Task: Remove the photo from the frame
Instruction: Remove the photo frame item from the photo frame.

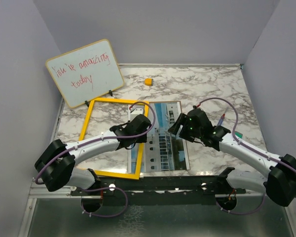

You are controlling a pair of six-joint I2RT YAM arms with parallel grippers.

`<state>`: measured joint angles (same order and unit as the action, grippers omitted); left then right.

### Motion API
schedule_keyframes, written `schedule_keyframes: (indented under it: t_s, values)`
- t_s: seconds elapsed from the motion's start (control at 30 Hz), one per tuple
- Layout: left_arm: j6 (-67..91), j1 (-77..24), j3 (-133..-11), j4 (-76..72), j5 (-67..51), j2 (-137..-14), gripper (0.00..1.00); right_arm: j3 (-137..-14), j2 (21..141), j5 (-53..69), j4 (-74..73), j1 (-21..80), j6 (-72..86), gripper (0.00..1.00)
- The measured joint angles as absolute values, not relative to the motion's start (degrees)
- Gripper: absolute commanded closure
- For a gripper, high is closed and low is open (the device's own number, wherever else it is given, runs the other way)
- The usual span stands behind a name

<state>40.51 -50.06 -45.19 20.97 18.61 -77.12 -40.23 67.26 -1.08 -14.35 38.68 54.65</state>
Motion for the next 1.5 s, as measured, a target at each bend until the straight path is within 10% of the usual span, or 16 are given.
schedule_keyframes:
  t_s: [0.53, 1.5]
  values:
    - [39.7, -50.06, -44.1, 20.88, 17.1, -73.06, 0.22, -29.06, 47.0, -4.67, -35.81, 38.68, 61.04, 0.2]
    - [39.05, -50.06, -37.56, 20.64, 17.39, -68.45, 0.1, -20.86, 43.05, 8.25, -37.74, 38.68, 64.01, 0.34]
